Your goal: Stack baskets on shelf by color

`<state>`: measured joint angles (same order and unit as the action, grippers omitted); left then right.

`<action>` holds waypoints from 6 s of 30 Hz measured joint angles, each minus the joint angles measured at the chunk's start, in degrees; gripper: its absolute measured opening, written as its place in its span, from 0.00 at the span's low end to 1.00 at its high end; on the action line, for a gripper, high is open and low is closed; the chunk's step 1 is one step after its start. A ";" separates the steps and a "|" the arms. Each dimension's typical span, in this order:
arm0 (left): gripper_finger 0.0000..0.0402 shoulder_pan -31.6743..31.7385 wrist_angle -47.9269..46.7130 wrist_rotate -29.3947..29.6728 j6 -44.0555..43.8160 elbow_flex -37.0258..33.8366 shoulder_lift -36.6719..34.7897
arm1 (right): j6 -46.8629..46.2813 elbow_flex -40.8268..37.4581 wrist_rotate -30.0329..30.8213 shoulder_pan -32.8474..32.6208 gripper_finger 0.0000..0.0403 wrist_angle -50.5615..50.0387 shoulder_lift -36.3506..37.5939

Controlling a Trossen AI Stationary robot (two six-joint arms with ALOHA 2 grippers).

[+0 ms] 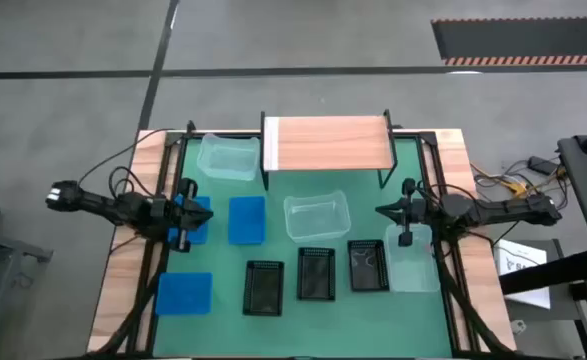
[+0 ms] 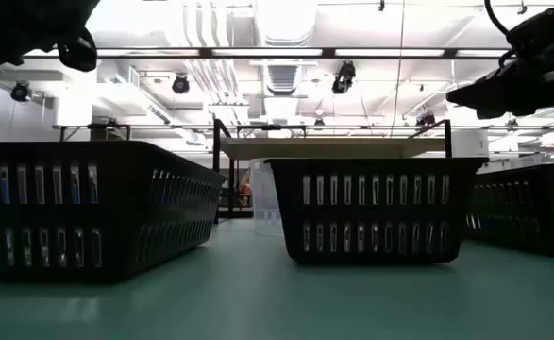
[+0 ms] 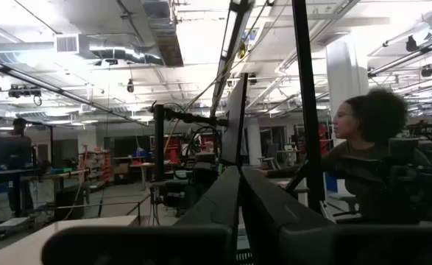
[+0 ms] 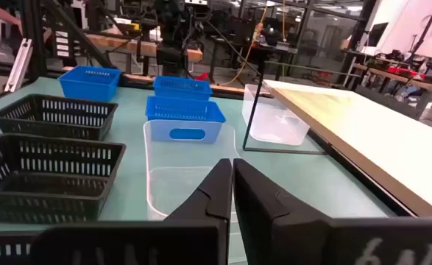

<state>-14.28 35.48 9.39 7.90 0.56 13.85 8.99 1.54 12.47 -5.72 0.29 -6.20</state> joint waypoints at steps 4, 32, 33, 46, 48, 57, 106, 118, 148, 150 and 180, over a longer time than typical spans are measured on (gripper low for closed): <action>0.00 0.02 0.00 0.01 -0.02 0.00 0.00 | 0.00 0.00 0.00 0.01 0.02 -0.01 0.00; 0.00 0.01 -0.01 0.02 -0.02 0.00 0.00 | 0.00 0.00 0.00 0.02 0.02 0.00 0.00; 0.00 0.02 0.00 0.02 -0.02 0.00 0.00 | 0.00 0.02 0.00 0.02 0.02 0.00 0.00; 0.00 0.02 0.00 0.01 -0.02 0.00 0.00 | 0.01 0.00 0.00 0.02 0.02 0.00 0.00; 0.00 0.00 0.00 0.00 0.00 0.00 0.00 | 0.00 0.00 0.00 0.01 0.02 -0.01 0.00; 0.00 0.01 0.00 0.00 -0.01 0.00 0.00 | 0.00 0.00 0.00 0.01 0.02 -0.01 0.00; 0.00 0.00 0.00 0.00 -0.02 0.00 0.00 | -0.87 0.00 -0.07 0.02 0.02 -0.02 0.02; 0.00 0.00 0.63 0.02 1.46 0.00 0.00 | -19.37 -0.07 -0.90 0.00 0.02 0.44 0.01; 0.00 0.02 21.09 0.11 -2.12 3.54 15.82 | -9.31 -0.09 -0.35 0.11 0.02 11.50 0.03; 0.00 0.02 21.35 0.11 -1.78 4.98 18.05 | -8.93 -0.07 -0.37 0.11 0.02 15.12 -0.26; 0.00 0.07 21.05 2.03 -5.47 27.09 56.60 | 10.11 0.00 -11.52 0.11 0.02 51.70 -14.50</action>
<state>-14.21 56.53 11.42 2.43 27.65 70.44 19.10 1.54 0.95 -5.61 51.99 -20.70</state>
